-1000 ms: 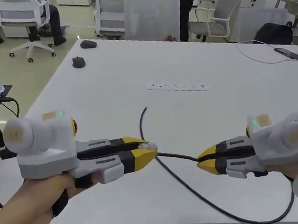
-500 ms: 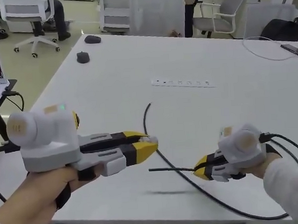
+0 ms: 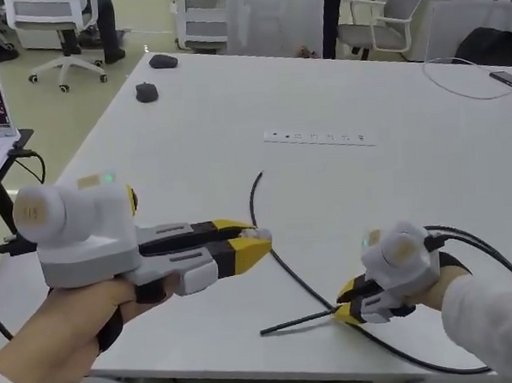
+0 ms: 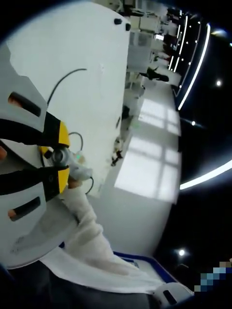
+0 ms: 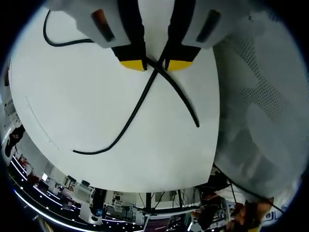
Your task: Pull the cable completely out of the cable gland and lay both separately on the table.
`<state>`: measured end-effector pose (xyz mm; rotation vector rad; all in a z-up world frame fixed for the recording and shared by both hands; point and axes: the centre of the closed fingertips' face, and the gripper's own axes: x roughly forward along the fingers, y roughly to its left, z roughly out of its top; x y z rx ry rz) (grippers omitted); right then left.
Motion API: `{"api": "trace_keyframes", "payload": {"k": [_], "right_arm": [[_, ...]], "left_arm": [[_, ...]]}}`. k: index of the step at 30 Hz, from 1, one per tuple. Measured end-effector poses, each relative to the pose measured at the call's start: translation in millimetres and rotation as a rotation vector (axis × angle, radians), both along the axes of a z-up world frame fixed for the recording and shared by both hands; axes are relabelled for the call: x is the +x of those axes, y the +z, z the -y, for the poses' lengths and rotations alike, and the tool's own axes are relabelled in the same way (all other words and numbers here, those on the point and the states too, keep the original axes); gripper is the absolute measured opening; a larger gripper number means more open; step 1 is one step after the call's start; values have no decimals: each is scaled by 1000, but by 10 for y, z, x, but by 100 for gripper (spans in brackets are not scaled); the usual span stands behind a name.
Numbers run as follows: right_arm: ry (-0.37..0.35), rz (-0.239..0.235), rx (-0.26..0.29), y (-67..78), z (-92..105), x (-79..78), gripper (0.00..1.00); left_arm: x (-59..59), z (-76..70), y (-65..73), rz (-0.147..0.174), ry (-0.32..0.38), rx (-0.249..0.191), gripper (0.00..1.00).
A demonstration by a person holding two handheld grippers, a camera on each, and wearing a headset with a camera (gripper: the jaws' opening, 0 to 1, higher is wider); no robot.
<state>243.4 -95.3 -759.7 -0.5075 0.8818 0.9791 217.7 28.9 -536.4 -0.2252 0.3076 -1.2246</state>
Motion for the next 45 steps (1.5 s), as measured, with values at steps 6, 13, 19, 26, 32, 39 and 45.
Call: {"api": "trace_keyframes", "payload": {"k": [6,13,19,26,32,39,45], "right_arm": [[-27,33,43,143,7,36,22],[-61,101,155,561,-39,51,25],[-110,146,228,882,48,-17,26],[-250,201,282,1062,339,-171,25],[-374,212,332,1127,555,-350,23],[-448,207,346,1061,730,-553,21],[-480,186,364,970,729,-651,21]], "left_arm": [[34,-23,-60,-20,18,18,16],[177,-83,-169,-103,58,21,16],[419,-135,-366,-134,33,150,16],[770,-109,-821,-114,5,283,16],[874,-118,-1444,-168,10,370,16],[882,-233,-1949,-143,21,548,16],[831,-266,-2135,-146,6,600,16]]}}
